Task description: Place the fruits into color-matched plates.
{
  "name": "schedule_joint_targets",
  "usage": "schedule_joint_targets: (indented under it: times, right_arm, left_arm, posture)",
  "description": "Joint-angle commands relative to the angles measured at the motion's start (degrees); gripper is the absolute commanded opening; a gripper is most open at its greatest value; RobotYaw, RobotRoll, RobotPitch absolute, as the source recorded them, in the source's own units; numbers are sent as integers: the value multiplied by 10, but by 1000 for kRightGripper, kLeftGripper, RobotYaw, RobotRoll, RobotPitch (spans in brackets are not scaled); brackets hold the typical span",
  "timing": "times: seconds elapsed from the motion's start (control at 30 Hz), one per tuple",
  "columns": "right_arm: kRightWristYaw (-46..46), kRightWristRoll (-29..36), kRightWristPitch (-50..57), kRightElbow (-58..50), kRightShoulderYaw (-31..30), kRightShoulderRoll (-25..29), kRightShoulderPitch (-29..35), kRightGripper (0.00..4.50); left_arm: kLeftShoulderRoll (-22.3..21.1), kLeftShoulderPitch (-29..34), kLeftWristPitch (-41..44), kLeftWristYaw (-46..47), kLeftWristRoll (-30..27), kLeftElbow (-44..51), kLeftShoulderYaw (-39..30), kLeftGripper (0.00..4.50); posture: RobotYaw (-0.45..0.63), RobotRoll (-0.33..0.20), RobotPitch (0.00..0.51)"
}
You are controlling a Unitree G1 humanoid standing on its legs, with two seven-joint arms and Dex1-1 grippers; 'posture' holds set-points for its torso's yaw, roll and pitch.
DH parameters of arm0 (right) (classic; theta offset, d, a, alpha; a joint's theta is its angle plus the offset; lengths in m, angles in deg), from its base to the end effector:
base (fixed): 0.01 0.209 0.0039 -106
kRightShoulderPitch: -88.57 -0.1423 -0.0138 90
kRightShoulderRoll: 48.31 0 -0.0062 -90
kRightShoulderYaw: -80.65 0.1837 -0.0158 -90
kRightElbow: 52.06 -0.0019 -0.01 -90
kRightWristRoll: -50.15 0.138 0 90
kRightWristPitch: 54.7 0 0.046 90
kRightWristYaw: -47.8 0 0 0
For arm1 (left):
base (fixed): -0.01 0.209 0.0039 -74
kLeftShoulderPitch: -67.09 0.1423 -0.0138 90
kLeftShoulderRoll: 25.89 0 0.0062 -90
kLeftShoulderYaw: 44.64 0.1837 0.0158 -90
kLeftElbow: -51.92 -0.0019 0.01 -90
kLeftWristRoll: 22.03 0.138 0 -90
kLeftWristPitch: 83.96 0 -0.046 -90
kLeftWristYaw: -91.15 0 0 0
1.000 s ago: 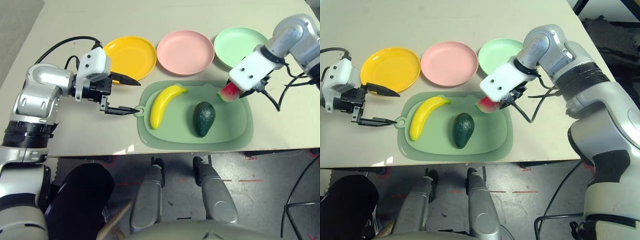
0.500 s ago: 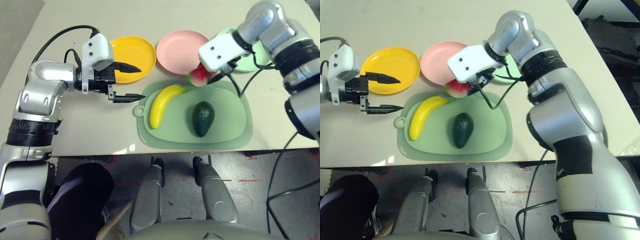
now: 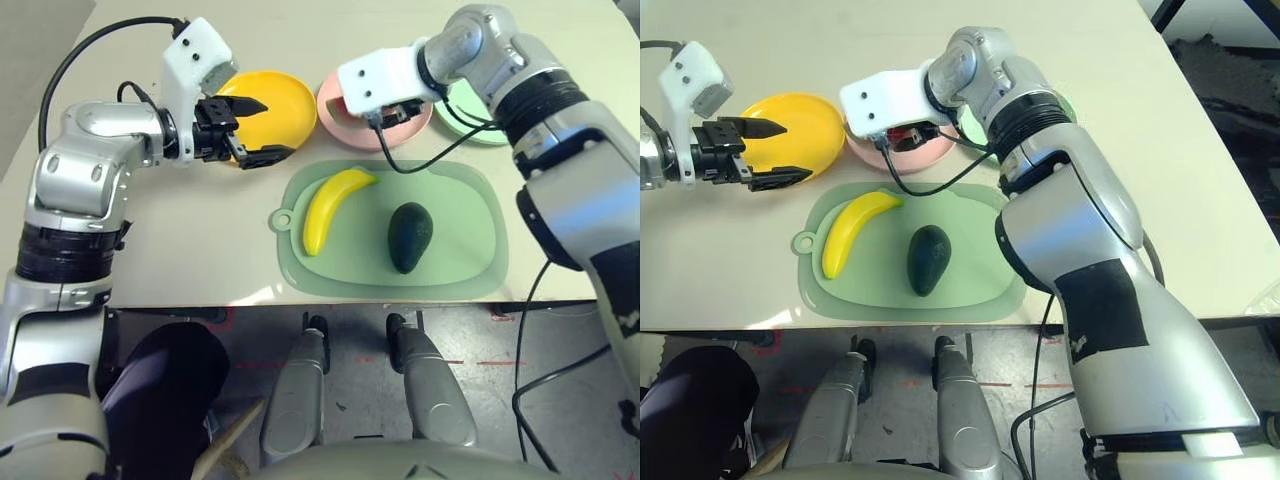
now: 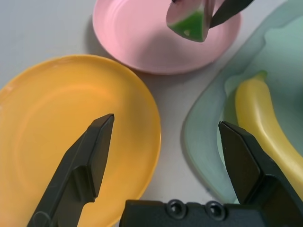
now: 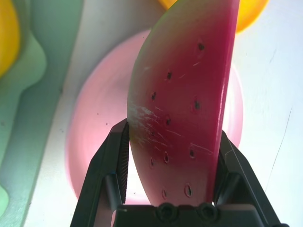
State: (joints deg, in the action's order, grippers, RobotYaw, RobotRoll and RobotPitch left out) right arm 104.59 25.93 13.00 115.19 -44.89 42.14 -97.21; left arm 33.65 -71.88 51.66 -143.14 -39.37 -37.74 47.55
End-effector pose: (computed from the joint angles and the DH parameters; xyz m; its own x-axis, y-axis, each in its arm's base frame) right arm 0.3699 -0.0837 0.3206 0.5834 0.5094 -0.6326 -0.5622 -0.3089 -0.7672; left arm 0.2854 0.2383 0.2787 0.6954 -0.6528 -0.3004 0.7178 0.6108 0.3343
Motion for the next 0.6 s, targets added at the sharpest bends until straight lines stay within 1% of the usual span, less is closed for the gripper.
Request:
schedule_joint_targets:
  times: [0.03,0.27,0.47,0.5,0.53,0.6]
  right_arm:
    - [-10,-23,14,6,10,-10,6,2280]
    - [5,-38,32,9,23,-22,17,2280]
    - [-3,-56,33,10,22,-27,29,2280]
    - [-2,-58,30,10,22,-27,30,2486]
    - [-1,-61,28,9,24,-28,31,2486]
    - [-5,-66,23,9,24,-28,31,3010]
  left_arm:
    - [11,-5,37,14,-24,35,-15,4500]
    - [20,5,43,25,-42,59,-13,4500]
    - [13,10,41,24,-49,68,-9,4500]
    - [12,9,41,24,-49,68,-11,4500]
    - [11,9,41,23,-50,69,-11,4500]
    - [8,11,41,23,-51,71,-13,4500]
  posture:
    - [-28,0,318]
    - [-22,0,313]
    - [-6,0,309]
    - [-3,0,309]
    - [-2,0,309]
    - [-2,0,309]
